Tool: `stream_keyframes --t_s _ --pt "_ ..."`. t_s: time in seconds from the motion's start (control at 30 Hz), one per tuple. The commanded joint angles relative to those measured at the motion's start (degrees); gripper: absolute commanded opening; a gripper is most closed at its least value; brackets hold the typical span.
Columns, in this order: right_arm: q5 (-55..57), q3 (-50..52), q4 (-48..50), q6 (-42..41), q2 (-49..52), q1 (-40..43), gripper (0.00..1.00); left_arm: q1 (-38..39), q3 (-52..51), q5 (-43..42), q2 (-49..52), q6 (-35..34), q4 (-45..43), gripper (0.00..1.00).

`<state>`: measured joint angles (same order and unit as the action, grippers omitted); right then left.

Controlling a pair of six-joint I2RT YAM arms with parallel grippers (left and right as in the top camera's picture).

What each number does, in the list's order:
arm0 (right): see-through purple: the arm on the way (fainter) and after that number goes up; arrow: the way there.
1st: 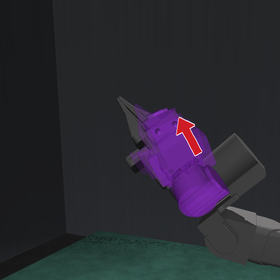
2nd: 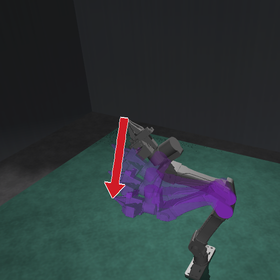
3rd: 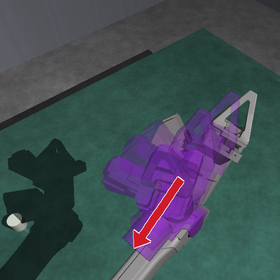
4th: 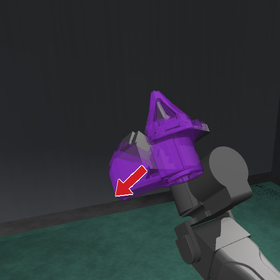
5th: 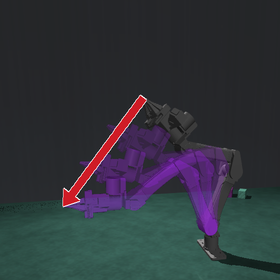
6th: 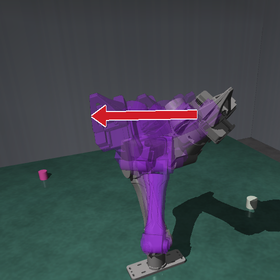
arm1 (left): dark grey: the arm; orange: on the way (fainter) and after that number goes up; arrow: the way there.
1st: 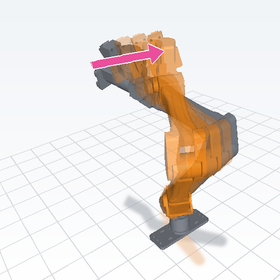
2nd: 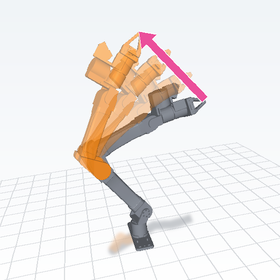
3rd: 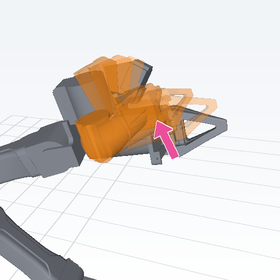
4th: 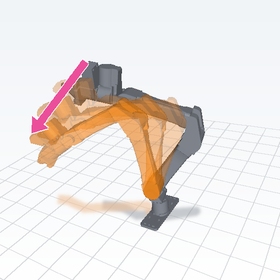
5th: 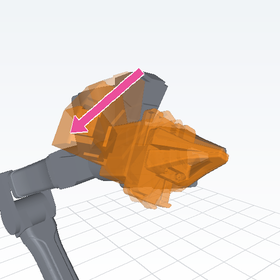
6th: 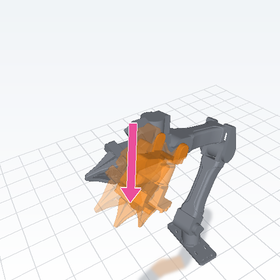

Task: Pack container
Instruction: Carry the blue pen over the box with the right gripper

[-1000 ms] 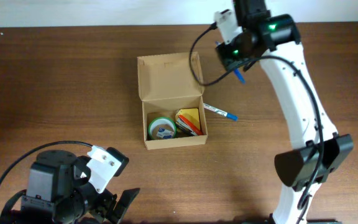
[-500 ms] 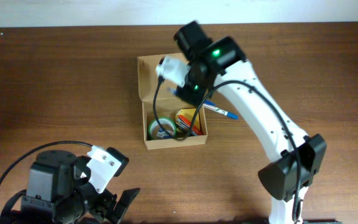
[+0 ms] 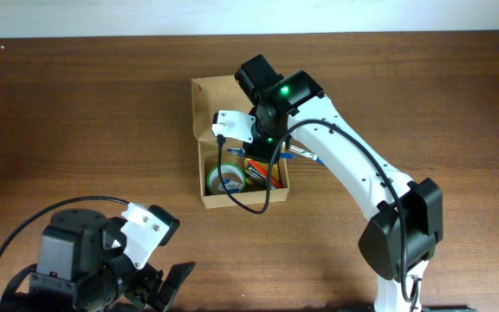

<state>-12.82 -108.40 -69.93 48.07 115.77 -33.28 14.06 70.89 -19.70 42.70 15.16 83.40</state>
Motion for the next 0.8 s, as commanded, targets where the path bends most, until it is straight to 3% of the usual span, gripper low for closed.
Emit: stream_keyframes --t_s 0.0,0.77 --pt "-2.0 0.5 0.8 1.7 -0.1 -0.1 0.04 0.0 0.6 -1.0 0.0 -0.6 0.0 1.00" --pt "-2.6 0.5 6.4 7.7 -0.1 -0.1 0.04 0.0 0.6 -1.0 0.0 -0.6 0.0 0.99"
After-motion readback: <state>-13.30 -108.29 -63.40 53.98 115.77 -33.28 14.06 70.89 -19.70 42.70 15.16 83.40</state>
